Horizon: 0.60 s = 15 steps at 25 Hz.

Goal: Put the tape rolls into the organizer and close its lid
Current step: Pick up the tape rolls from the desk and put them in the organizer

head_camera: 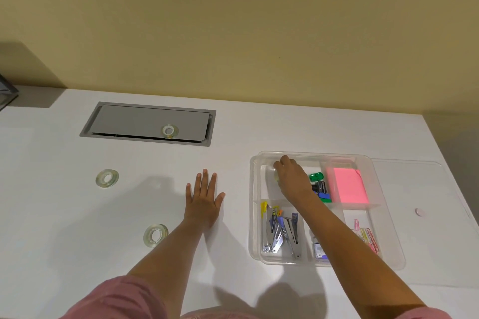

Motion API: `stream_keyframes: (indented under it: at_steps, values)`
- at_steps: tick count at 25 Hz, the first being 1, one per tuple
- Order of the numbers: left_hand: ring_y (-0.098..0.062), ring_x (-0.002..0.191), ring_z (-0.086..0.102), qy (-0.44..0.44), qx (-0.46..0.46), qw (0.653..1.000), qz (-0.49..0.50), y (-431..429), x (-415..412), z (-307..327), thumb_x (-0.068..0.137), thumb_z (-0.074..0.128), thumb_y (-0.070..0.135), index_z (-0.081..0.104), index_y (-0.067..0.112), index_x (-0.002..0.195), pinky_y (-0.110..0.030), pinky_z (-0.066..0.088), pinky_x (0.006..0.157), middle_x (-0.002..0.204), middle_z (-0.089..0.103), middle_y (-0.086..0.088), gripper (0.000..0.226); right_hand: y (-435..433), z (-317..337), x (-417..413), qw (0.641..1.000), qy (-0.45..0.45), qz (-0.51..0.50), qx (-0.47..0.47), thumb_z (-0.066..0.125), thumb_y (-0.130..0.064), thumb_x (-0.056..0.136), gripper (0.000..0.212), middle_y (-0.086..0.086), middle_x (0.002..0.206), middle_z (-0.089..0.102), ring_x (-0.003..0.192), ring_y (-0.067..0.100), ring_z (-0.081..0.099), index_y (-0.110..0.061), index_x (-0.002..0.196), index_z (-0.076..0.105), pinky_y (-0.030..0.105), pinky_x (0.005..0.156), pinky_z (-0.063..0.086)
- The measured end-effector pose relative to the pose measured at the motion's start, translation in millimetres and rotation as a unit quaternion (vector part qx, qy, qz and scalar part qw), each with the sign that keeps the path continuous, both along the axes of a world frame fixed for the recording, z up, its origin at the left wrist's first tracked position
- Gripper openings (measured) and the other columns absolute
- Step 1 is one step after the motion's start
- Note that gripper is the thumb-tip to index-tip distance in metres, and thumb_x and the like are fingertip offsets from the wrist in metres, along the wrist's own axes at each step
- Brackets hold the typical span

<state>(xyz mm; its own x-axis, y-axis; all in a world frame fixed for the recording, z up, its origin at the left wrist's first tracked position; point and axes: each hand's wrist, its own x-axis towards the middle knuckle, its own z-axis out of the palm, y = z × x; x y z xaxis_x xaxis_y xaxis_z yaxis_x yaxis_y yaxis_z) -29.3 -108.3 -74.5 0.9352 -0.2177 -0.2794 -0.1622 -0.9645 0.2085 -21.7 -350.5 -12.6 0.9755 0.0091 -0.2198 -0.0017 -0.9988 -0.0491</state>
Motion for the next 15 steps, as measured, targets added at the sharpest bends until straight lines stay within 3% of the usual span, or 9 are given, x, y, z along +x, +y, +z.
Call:
stream_keyframes:
  at_steps: [7,11,15]
  values:
    - [-0.025,0.148,-0.004,-0.012,-0.018,1.000,0.005,0.6,-1.0,-3.4,0.056,-0.045,0.068,-0.015,0.018,0.142,-0.045,-0.002,0.119,0.160,-0.005,-0.007,0.104,-2.5,4.3,0.6,1.000,-0.002,-0.002,0.019,0.055,0.012,0.081,0.043,0.018,0.126,0.050,0.112,0.030,0.049,-0.001,0.122,0.050,0.035,0.091,0.045]
    - [-0.024,0.149,-0.002,-0.022,-0.017,1.000,0.005,0.3,-1.5,-3.3,0.059,-0.043,0.067,-0.003,0.019,0.149,-0.045,0.000,0.119,0.161,-0.003,-0.006,0.110,-6.1,16.1,5.5,0.983,-0.050,-0.096,0.147,0.053,0.010,0.082,0.036,0.017,0.121,0.055,0.112,0.031,0.051,-0.002,0.116,0.057,0.039,0.085,0.050]
    - [-0.025,0.148,0.004,-0.038,-0.023,0.999,0.003,2.1,-2.3,-6.2,0.072,-0.033,0.066,0.005,0.018,0.150,-0.044,0.002,0.118,0.160,0.004,-0.007,0.100,-3.1,37.1,19.9,0.955,-0.144,-0.135,0.223,0.059,-0.001,0.086,0.021,0.019,0.110,0.061,0.103,0.033,0.057,-0.003,0.107,0.063,0.039,0.082,0.050]
